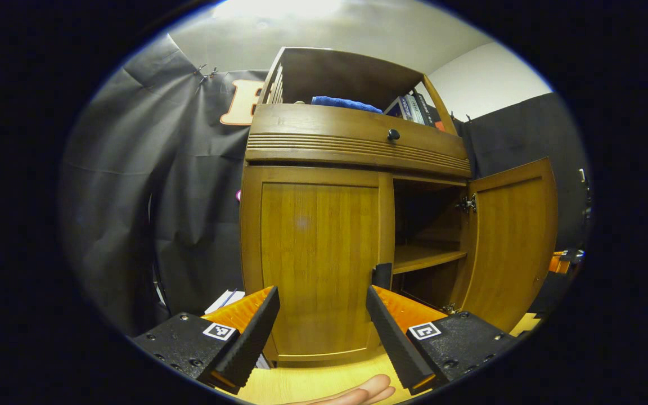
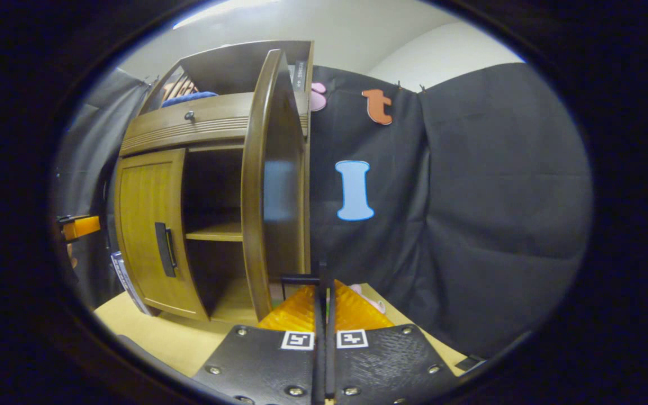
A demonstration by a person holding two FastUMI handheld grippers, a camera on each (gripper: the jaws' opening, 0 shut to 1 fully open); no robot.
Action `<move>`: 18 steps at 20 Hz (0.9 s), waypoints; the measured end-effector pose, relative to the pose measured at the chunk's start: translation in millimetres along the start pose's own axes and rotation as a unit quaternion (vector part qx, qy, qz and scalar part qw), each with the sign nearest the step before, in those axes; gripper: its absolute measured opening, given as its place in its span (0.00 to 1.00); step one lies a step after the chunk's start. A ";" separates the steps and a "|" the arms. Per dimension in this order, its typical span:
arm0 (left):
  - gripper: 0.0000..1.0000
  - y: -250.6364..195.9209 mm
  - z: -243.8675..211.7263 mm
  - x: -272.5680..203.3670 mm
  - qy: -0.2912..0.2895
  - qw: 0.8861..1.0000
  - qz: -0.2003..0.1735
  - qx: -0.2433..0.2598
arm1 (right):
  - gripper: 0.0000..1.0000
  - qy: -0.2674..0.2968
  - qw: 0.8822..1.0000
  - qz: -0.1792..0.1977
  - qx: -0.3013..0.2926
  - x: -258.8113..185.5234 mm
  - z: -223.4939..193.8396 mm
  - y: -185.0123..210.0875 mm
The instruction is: Open the right door of the double-door shoe cabinet with the right hand, and open the left door with the left hand.
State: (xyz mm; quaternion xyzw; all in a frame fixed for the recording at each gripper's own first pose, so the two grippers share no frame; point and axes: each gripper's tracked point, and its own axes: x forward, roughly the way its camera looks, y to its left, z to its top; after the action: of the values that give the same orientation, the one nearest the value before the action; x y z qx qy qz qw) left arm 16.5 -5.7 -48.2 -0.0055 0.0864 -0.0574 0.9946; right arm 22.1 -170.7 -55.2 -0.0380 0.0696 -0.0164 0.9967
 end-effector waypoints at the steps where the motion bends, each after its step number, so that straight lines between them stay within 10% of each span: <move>1: 0.93 -1.1 0.6 0.5 -0.001 1.000 -0.002 0.000 | 0.01 -0.001 1.000 0.014 -0.003 1.2 0.7 -5.3; 12: 0.93 -18.6 -3.8 8.6 -0.007 1.000 -0.004 -0.007 | 0.02 0.000 0.993 0.117 0.003 23.5 2.2 -48.6; 18: 0.93 -60.1 -14.5 23.9 -0.011 0.999 -0.036 -0.006 | 0.02 -0.007 0.994 0.107 -0.022 24.0 2.0 -48.6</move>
State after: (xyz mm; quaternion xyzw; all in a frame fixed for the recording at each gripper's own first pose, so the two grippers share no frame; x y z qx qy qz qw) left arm 30.6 -68.2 -65.3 -0.0148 0.0759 -0.0924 0.9927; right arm 44.7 -219.9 -52.8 -0.0521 0.0670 0.0925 0.9921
